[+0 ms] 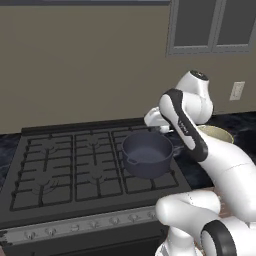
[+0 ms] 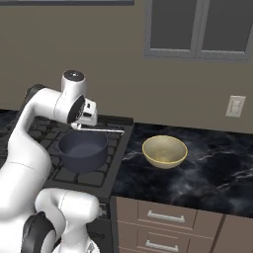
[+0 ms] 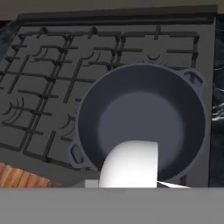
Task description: Open the cabinet and move the ladle to the pot. Then close the cabinet.
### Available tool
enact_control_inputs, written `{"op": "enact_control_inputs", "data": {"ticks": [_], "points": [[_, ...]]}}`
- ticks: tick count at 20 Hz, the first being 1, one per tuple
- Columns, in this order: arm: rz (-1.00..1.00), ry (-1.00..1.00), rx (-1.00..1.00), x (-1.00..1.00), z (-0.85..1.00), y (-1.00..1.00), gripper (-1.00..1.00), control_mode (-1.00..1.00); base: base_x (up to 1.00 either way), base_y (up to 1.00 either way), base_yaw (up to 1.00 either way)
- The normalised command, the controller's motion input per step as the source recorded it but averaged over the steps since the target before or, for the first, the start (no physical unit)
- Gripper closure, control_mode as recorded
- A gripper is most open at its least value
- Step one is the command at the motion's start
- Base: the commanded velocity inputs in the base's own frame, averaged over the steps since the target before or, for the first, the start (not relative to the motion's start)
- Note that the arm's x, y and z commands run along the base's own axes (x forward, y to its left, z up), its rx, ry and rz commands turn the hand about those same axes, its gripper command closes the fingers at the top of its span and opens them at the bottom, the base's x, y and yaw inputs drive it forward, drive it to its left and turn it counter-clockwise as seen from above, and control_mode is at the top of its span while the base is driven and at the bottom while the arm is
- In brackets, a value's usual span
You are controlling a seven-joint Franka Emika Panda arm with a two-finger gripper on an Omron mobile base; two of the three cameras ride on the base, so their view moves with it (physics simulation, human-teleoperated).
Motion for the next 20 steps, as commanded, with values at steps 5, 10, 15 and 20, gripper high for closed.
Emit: {"op": "enact_control_inputs", "data": {"ticks": [5, 10, 15, 20], "points": [[0.00, 0.07, -0.02, 0.32, -0.49, 0.05, 1.00, -1.00, 0.00, 0.00, 0.00], [0.00, 0.01, -0.03, 0.28, -0.28, 0.23, 1.00, -1.00, 0.00, 0.00, 0.00], [0.00, 0.01, -0.04, 0.25, -0.33, 0.18, 1.00, -1.00, 0.00, 0.00, 0.00], [0.00, 0.00, -0.02, 0.29, -0.34, 0.05, 1.00, -1.00, 0.00, 0.00, 0.00]]}}
